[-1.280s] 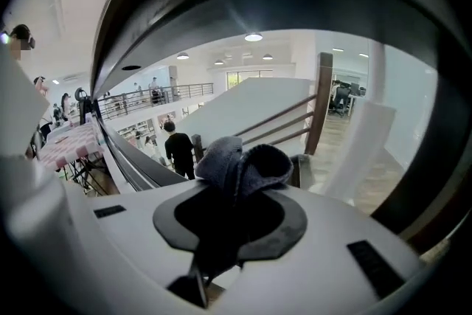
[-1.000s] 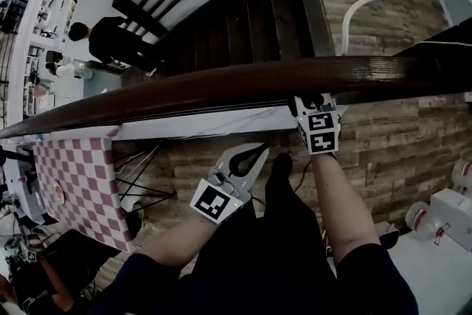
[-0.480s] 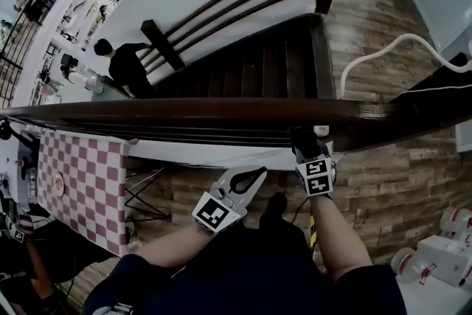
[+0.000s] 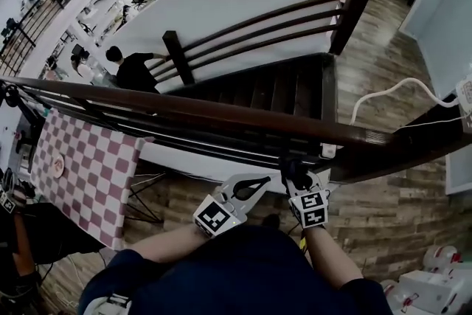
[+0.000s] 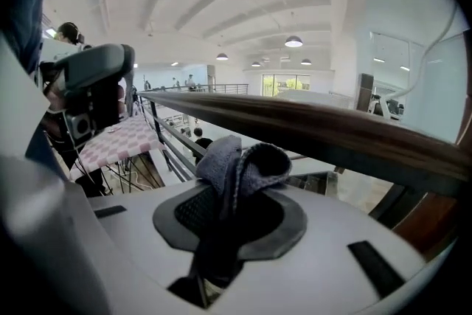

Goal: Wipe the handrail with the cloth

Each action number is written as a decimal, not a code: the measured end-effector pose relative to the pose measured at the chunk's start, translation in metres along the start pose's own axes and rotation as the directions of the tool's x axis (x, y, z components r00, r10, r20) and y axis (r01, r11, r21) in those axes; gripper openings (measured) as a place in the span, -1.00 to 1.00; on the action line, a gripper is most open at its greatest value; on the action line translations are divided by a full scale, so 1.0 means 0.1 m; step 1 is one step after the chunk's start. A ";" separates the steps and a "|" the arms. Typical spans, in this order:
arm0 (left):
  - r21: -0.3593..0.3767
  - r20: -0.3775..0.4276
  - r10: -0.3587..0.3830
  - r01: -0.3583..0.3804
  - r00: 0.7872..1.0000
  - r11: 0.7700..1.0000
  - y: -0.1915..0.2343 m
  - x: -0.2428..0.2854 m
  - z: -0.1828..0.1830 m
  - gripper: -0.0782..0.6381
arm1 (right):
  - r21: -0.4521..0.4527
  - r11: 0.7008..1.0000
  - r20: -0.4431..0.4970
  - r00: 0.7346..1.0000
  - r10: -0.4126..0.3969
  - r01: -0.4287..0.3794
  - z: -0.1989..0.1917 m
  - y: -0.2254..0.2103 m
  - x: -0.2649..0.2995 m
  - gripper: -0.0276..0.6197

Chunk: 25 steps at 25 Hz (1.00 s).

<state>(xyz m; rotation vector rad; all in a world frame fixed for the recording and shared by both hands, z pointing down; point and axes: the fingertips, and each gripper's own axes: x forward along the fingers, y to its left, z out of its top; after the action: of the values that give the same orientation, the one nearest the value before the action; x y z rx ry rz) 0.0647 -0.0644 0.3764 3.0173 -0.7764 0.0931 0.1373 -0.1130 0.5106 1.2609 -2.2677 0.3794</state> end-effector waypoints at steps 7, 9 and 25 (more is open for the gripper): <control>-0.027 0.044 -0.013 0.014 0.999 1.000 -0.07 -0.23 0.17 -0.79 | -0.059 0.994 0.064 0.994 0.090 -0.087 0.33 0.56 -0.23 -0.63; -0.016 0.043 -0.024 0.025 0.999 1.000 -0.10 -0.26 0.20 -0.79 | -0.069 0.993 0.080 0.992 0.097 -0.092 0.41 0.63 -0.30 -0.63; -0.010 0.045 -0.076 0.076 0.996 0.997 -0.25 -0.46 0.20 -0.79 | -0.071 0.990 0.190 0.973 0.135 -0.123 0.73 1.07 -0.73 -0.63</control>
<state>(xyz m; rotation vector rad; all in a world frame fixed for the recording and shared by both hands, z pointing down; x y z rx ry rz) 0.0375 -0.0213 0.3531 3.0432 -0.6615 0.0200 0.0568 -0.0395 0.4095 1.1688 -2.5150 0.2419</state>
